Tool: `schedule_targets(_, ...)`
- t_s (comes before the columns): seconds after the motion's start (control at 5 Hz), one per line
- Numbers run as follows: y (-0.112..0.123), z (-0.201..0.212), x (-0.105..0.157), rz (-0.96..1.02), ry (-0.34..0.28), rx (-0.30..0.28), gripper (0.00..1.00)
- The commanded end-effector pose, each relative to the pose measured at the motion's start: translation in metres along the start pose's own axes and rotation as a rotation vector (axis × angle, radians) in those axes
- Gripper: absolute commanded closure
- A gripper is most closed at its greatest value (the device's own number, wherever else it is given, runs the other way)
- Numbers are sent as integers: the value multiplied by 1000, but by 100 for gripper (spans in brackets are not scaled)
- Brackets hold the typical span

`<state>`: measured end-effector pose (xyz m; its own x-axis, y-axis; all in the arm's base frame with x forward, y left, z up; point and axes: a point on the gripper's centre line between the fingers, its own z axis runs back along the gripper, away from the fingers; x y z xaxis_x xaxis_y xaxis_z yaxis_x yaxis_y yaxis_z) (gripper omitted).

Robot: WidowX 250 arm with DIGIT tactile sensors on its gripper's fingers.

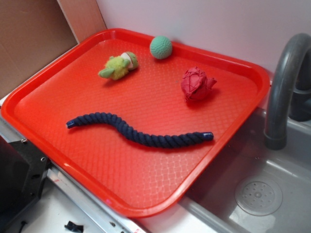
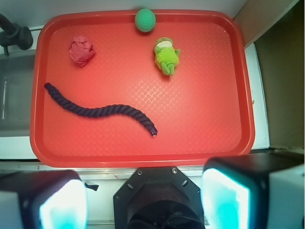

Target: Grab the blue rope.

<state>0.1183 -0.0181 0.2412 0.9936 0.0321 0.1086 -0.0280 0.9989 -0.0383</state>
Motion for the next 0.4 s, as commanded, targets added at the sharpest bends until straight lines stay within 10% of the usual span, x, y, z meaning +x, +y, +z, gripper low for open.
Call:
schedule_targets(0.0,0,0,0,0,0,0,0)
schedule_targets(0.2,-4,-7,6,-158,25,-12,0)
